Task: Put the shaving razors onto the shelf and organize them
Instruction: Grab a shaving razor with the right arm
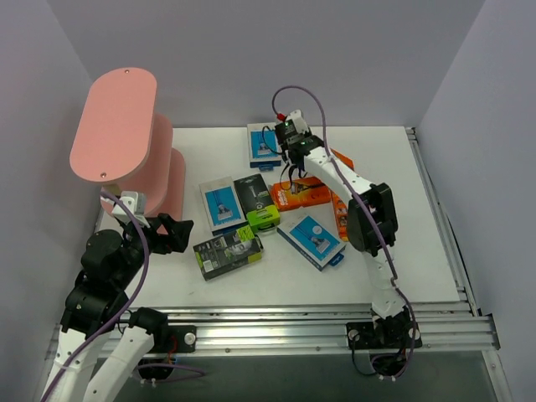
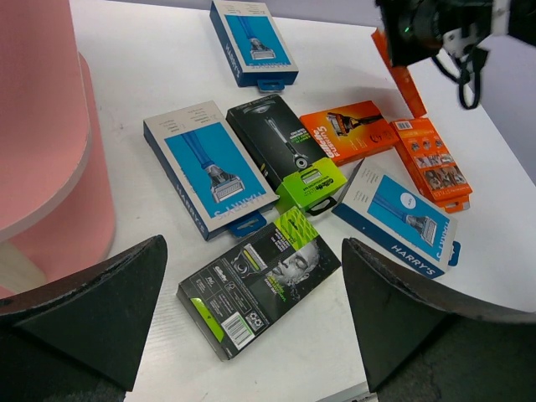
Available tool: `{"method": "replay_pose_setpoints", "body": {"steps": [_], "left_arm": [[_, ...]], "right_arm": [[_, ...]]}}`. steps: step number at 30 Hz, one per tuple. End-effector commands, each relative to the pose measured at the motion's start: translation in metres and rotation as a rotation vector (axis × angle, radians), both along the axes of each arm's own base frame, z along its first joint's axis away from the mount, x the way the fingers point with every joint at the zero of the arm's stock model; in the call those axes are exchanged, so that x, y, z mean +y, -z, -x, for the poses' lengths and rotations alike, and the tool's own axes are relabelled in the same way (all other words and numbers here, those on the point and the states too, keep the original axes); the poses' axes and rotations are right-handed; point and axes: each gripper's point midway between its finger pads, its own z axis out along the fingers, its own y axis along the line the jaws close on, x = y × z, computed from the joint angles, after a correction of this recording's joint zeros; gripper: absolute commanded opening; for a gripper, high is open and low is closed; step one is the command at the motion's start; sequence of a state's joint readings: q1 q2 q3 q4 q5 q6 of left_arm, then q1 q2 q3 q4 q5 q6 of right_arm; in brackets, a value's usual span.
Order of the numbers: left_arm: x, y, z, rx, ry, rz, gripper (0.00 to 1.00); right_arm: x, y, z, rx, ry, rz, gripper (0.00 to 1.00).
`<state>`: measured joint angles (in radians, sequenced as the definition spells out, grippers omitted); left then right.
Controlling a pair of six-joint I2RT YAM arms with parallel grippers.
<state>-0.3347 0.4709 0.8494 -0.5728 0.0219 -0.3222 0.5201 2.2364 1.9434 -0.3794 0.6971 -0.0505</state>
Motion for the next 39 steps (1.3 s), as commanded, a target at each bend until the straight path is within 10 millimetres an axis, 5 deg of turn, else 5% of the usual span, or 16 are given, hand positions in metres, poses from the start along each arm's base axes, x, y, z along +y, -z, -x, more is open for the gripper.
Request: {"method": "replay_pose_setpoints", "body": {"steps": [1, 12, 17, 19, 26, 32, 34, 39], "left_arm": [[0.001, -0.008, -0.001, -0.028, -0.012, 0.012, 0.94], [0.008, -0.006, -0.002, -0.020, -0.046, 0.005, 0.94], [0.008, -0.006, -0.002, -0.018, -0.050, 0.003, 0.94], [0.009, -0.006, -0.002, -0.018, -0.053, 0.003, 0.94], [0.008, -0.004, -0.003, -0.012, -0.052, 0.001, 0.94], [0.007, -0.002, -0.003, -0.007, -0.048, 0.002, 0.94], [0.007, -0.003, -0.004, -0.006, -0.046, 0.004, 0.94], [0.005, 0.000, -0.005, 0.003, -0.039, 0.002, 0.94]], "right_arm": [[0.013, -0.100, 0.010, -0.158, -0.022, -0.161, 0.00], [0.056, -0.172, 0.046, -0.272, -0.167, -0.632, 0.00], [0.079, -0.154, 0.067, -0.234, -0.217, -0.833, 0.00], [0.083, -0.162, 0.075, -0.261, -0.230, -0.904, 0.00], [0.072, -0.120, 0.090, -0.184, -0.202, -0.899, 0.00], [0.086, -0.087, 0.093, -0.107, -0.219, -0.936, 0.30], [0.092, -0.078, 0.093, -0.094, -0.205, -0.975, 0.49], [0.100, -0.064, 0.099, -0.080, -0.172, -1.074, 0.63]]}}
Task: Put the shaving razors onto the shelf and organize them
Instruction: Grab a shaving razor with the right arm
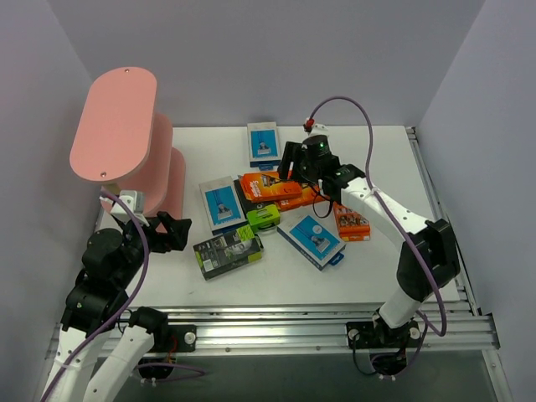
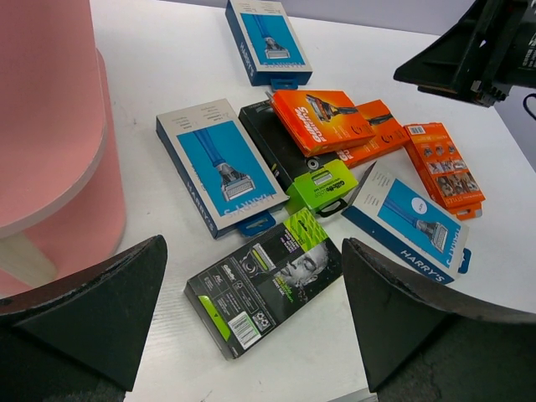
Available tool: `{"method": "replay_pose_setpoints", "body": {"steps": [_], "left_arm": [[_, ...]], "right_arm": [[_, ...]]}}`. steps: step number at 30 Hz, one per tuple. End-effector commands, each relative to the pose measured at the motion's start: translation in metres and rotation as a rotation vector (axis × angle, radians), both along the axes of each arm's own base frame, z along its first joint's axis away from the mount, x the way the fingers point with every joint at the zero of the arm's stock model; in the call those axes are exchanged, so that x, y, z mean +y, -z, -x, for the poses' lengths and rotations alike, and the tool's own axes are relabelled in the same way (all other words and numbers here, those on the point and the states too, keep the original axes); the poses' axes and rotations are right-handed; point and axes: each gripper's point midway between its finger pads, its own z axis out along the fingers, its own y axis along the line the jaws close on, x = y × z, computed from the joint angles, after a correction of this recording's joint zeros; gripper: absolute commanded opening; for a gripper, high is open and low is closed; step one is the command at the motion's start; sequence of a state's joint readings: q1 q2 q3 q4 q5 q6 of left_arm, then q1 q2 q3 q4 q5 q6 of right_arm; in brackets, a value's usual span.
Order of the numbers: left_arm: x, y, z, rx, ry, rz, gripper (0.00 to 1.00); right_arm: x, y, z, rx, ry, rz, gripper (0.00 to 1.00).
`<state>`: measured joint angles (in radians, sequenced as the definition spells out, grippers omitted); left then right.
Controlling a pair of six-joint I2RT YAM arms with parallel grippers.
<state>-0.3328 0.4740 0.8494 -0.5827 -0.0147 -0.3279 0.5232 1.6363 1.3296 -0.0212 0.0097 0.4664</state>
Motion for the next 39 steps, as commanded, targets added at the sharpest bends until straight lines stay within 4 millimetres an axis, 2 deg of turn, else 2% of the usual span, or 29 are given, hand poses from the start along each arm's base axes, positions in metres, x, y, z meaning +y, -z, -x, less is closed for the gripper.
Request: {"method": "replay_pose_setpoints", "body": {"steps": [1, 2, 5, 6, 7, 8, 9, 11, 12, 14, 18, 19, 20, 22, 23, 28, 29, 30, 32, 33, 35, 37, 39], "left_arm": [[-0.002, -0.003, -0.003, -0.007, 0.003, 0.008, 0.94], [-0.003, -0.002, -0.004, -0.006, 0.006, 0.008, 0.94], [-0.003, -0.003, -0.003, -0.007, 0.008, 0.008, 0.94], [-0.003, -0.003, -0.003, -0.006, 0.010, 0.010, 0.94], [-0.003, -0.003, -0.004, -0.008, 0.011, 0.010, 0.94], [-0.003, -0.004, -0.004, -0.009, 0.010, 0.011, 0.94], [-0.004, -0.004, -0.004, -0.012, 0.010, 0.012, 0.94], [-0.003, -0.004, -0.004, -0.012, 0.009, 0.012, 0.94], [-0.003, -0.005, -0.005, -0.015, 0.009, 0.013, 0.94], [-0.007, -0.005, -0.003, -0.016, 0.032, 0.020, 0.94], [-0.009, -0.002, -0.008, 0.007, 0.030, 0.016, 0.95], [-0.011, -0.001, -0.008, 0.015, 0.042, 0.017, 0.94], [-0.014, 0.000, -0.011, 0.034, 0.049, 0.023, 0.95], [-0.020, -0.001, -0.012, 0.052, 0.072, 0.031, 0.95], [-0.024, -0.002, -0.013, 0.057, 0.094, 0.037, 0.95], [-0.029, -0.021, -0.023, 0.049, 0.102, 0.031, 0.95], [-0.028, -0.025, -0.024, 0.040, 0.100, 0.030, 0.95], [-0.028, -0.027, -0.025, 0.036, 0.097, 0.025, 0.95], [-0.027, -0.030, -0.027, 0.027, 0.095, 0.014, 0.95], [-0.026, -0.028, -0.028, 0.030, 0.089, 0.005, 0.95], [-0.023, -0.027, -0.029, 0.034, 0.077, -0.013, 0.95], [-0.021, -0.023, -0.030, 0.039, 0.066, -0.021, 0.95], [-0.021, -0.023, -0.030, 0.028, 0.068, -0.020, 0.95]], "right_arm": [[0.007, 0.008, -0.001, 0.015, 0.040, -0.109, 0.63], [0.001, 0.021, 0.005, 0.042, 0.061, -0.099, 0.64], [-0.030, 0.028, 0.010, 0.055, 0.214, -0.116, 0.64], [-0.041, 0.039, 0.022, 0.079, 0.246, -0.125, 0.63], [-0.053, 0.043, 0.024, 0.083, 0.290, -0.146, 0.62], [-0.062, 0.033, 0.029, 0.069, 0.342, -0.203, 0.61], [-0.073, 0.053, 0.042, 0.103, 0.374, -0.196, 0.60], [-0.090, 0.050, 0.048, 0.084, 0.440, -0.250, 0.60], [-0.098, 0.065, 0.058, 0.110, 0.460, -0.241, 0.60], [-0.103, 0.065, 0.060, 0.093, 0.463, -0.277, 0.59], [-0.079, 0.070, 0.066, 0.103, 0.361, -0.383, 0.61], [-0.068, 0.062, 0.065, 0.086, 0.319, -0.440, 0.61], [-0.062, 0.071, 0.070, 0.103, 0.309, -0.459, 0.62], [-0.049, 0.062, 0.068, 0.084, 0.293, -0.546, 0.62], [-0.043, 0.068, 0.068, 0.097, 0.290, -0.560, 0.62], [-0.006, 0.057, 0.055, 0.090, 0.253, -0.695, 0.63], [-0.001, 0.066, 0.052, 0.109, 0.250, -0.699, 0.64], [0.004, 0.058, 0.047, 0.089, 0.239, -0.727, 0.64], [0.012, 0.066, 0.043, 0.112, 0.237, -0.746, 0.64], [0.015, 0.063, 0.039, 0.100, 0.233, -0.762, 0.64], [0.018, 0.072, 0.037, 0.121, 0.241, -0.775, 0.64], [0.022, 0.068, 0.031, 0.104, 0.235, -0.809, 0.64], [0.026, 0.074, 0.027, 0.115, 0.237, -0.824, 0.64]]}}
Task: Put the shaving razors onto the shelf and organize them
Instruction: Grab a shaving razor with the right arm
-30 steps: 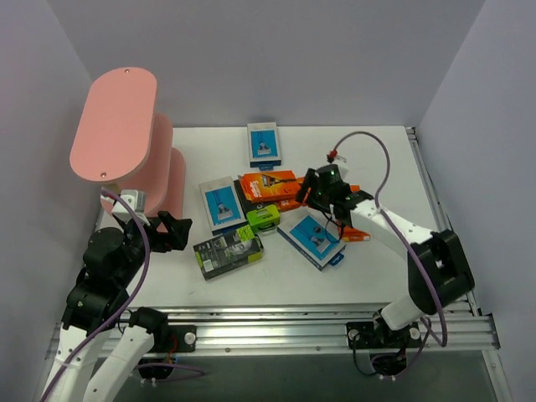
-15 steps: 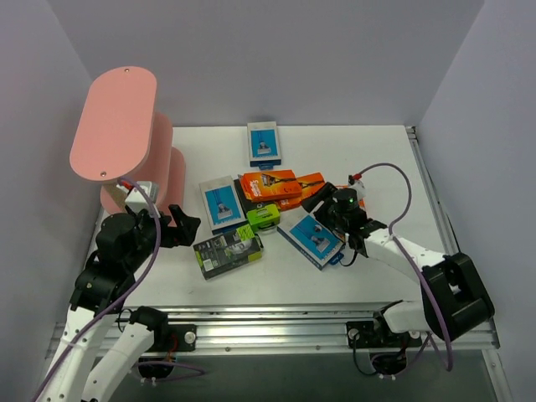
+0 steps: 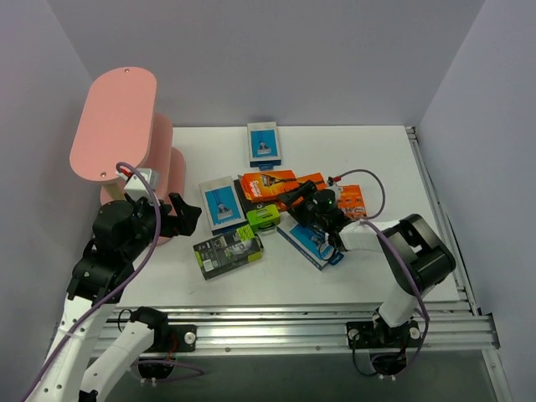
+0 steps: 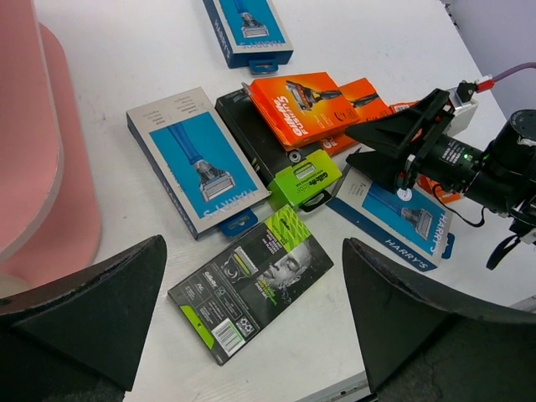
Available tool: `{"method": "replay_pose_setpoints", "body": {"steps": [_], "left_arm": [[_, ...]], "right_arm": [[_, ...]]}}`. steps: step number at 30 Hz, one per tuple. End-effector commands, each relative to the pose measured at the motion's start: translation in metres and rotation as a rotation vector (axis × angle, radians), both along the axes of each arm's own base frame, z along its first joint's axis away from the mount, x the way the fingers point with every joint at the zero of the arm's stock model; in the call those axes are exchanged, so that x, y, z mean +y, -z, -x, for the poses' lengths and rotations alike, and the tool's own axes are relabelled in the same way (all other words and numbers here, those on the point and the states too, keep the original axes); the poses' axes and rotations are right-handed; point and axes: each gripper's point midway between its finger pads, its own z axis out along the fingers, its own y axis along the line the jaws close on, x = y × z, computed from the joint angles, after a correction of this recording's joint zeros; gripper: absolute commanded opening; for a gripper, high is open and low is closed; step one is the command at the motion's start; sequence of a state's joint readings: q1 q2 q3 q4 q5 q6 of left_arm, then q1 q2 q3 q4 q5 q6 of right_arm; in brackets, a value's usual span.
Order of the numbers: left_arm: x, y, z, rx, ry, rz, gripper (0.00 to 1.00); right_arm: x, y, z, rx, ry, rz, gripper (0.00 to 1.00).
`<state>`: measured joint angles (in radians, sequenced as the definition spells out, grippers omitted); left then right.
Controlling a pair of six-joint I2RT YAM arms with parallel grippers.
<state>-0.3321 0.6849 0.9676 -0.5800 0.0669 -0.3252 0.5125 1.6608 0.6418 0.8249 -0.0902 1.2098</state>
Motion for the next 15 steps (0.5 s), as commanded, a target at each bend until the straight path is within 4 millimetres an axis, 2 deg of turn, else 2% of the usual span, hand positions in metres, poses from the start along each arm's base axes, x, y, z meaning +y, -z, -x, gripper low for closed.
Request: {"method": "replay_pose_setpoints", "body": {"steps": [1, 2, 15], "left_arm": [[0.002, -0.014, -0.004, -0.060, -0.011, -0.007, 0.95], [0.003, -0.011, -0.004, -0.055, -0.012, -0.009, 0.95], [-0.001, 0.000, -0.004, -0.043, -0.005, -0.018, 0.95]], "right_arm": [[0.019, -0.042, -0.025, -0.117, 0.008, -0.128, 0.64], [0.021, -0.036, -0.027, -0.106, 0.006, -0.125, 0.64], [0.040, -0.022, -0.047, -0.086, 0.006, -0.177, 0.63]]}}
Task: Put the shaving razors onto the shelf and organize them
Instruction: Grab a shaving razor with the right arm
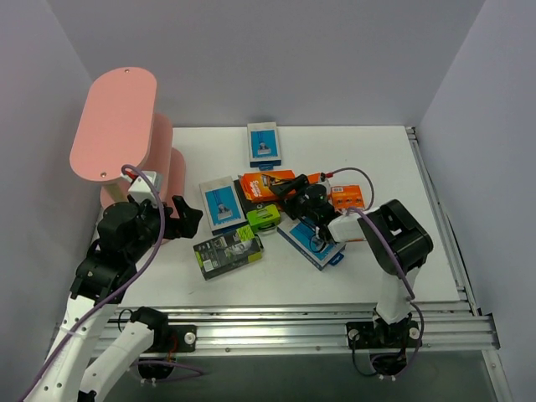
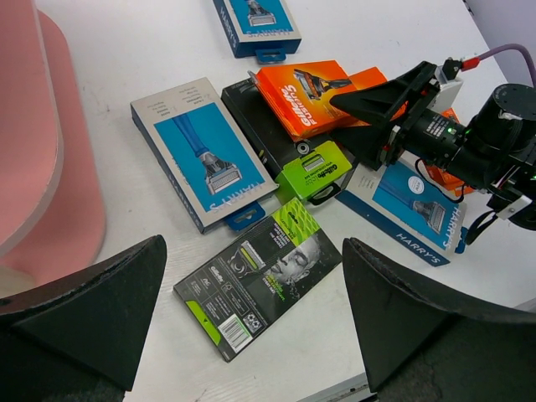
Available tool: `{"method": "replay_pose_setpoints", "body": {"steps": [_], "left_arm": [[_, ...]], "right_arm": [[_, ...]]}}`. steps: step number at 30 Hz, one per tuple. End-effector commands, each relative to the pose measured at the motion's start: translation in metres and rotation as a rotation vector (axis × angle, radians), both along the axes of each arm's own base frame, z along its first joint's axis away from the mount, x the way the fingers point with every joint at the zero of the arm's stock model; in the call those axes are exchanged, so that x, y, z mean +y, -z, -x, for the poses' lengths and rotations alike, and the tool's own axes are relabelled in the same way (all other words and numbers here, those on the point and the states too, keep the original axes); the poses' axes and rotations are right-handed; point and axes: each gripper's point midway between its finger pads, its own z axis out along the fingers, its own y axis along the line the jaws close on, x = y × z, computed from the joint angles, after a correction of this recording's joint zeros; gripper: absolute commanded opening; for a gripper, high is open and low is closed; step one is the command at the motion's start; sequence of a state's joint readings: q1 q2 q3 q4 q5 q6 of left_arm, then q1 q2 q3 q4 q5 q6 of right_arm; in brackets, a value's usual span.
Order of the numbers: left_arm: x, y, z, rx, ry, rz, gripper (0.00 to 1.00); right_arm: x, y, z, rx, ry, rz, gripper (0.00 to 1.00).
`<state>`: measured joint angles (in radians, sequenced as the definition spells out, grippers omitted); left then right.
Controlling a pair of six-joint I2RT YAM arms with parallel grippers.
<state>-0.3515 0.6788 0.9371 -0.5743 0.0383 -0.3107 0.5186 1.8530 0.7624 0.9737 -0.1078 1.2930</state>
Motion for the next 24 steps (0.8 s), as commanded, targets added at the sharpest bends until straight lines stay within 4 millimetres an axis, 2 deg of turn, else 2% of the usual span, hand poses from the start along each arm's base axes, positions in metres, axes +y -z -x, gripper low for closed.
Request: {"method": "replay_pose_setpoints", "body": {"steps": [1, 7, 12, 14, 15, 17, 18, 20, 24], "left_arm": [[-0.002, -0.011, -0.004, -0.051, 0.001, 0.009, 0.95], [-0.003, -0.009, -0.003, -0.049, 0.005, 0.006, 0.95], [-0.005, -0.008, -0.003, -0.045, 0.011, 0.007, 0.95], [-0.006, -0.006, -0.003, -0.042, 0.014, 0.006, 0.95], [-0.005, -0.006, -0.003, -0.042, 0.013, 0.005, 0.95], [-0.005, -0.007, -0.003, -0.044, 0.011, 0.006, 0.95], [-0.005, -0.006, -0.003, -0.041, 0.011, 0.004, 0.95], [-0.005, -0.005, -0.004, -0.040, 0.010, 0.003, 0.95], [-0.004, -0.005, -0.004, -0.039, 0.006, 0.001, 0.95]], "right_arm": [[0.012, -0.019, -0.011, -0.055, 0.000, -0.068, 0.63], [0.014, -0.011, -0.015, -0.038, 0.010, -0.086, 0.63], [0.013, -0.013, -0.020, -0.047, 0.036, -0.106, 0.60], [0.014, -0.017, -0.024, -0.056, 0.042, -0.115, 0.54], [0.013, -0.016, -0.026, -0.055, 0.052, -0.117, 0.45], [0.015, -0.023, -0.029, -0.068, 0.054, -0.131, 0.35], [0.015, -0.024, -0.030, -0.069, 0.058, -0.140, 0.26], [0.016, -0.031, -0.032, -0.083, 0.059, -0.149, 0.20], [0.016, -0.050, -0.035, -0.116, 0.053, -0.156, 0.00]]}}
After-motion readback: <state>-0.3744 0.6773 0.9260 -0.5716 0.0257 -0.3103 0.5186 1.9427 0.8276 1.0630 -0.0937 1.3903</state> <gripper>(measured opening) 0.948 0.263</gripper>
